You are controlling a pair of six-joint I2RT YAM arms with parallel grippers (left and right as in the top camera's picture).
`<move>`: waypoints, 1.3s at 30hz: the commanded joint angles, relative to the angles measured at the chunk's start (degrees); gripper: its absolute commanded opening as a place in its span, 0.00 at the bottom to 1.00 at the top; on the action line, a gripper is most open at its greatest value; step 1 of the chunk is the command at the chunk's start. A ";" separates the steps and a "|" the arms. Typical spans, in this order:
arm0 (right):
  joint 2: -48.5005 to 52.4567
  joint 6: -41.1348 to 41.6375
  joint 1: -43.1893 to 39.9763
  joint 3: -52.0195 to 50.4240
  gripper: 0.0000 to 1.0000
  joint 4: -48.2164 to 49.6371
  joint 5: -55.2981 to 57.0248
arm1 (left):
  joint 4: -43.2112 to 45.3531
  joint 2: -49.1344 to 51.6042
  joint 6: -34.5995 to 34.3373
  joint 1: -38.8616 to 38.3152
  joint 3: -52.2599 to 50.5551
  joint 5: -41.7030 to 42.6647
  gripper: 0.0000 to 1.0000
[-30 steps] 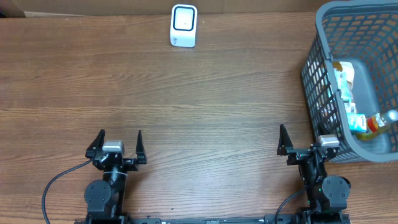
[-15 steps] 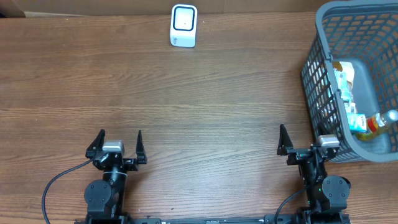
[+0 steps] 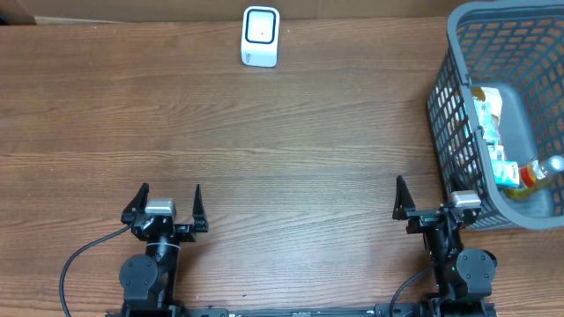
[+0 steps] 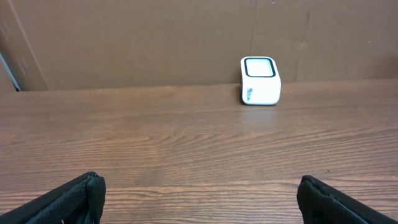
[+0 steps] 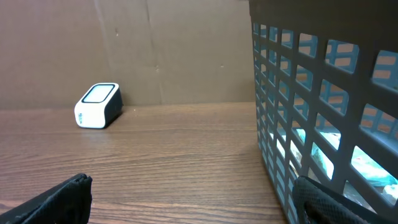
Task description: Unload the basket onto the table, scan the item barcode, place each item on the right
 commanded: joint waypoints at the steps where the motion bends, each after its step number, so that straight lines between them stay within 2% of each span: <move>1: -0.52 -0.28 -0.09 -0.57 1.00 0.35 0.37 | -0.02 -0.70 0.83 0.00 -0.24 0.37 1.00; 36: -0.52 -0.28 -0.09 -0.57 1.00 0.35 0.37 | -0.02 -0.70 0.85 0.00 -0.24 0.37 1.00; 39: -0.52 -0.26 -0.09 -0.57 1.00 0.35 0.35 | 0.07 -0.70 4.68 0.00 -0.24 -1.77 0.99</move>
